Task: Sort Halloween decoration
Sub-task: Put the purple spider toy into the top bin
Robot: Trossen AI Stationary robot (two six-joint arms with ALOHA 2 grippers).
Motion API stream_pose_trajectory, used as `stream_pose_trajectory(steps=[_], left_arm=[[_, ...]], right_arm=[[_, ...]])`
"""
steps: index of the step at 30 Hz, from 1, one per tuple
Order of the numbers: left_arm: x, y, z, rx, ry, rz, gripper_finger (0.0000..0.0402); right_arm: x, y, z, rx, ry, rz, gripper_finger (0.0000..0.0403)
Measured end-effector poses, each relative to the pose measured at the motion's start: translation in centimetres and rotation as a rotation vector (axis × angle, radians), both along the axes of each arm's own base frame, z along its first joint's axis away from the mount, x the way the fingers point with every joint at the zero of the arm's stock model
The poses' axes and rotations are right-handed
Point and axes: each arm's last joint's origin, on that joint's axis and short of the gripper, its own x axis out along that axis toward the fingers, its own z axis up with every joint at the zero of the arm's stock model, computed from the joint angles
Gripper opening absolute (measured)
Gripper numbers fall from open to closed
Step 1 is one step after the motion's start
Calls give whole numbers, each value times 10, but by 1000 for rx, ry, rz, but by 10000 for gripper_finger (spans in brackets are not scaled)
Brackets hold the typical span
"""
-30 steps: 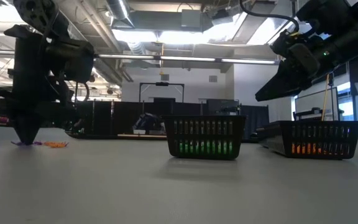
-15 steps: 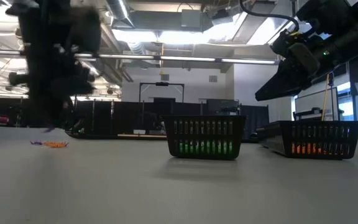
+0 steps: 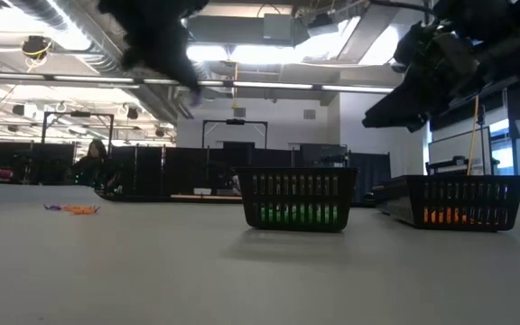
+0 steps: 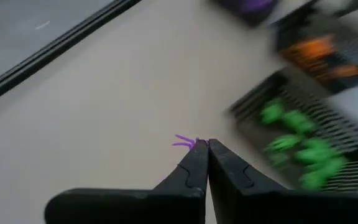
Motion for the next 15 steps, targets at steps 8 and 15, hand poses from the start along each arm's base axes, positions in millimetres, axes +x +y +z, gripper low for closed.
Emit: stream_pose_trajectory(steps=[8, 15], left_arm=[[32, 20, 19, 4, -200, -288, 0], [54, 32, 20, 11, -330, -470, 0]], right_arm=[[1, 0, 3, -22, -36, 25, 140], [1, 4, 6, 8, -168, 152, 140]])
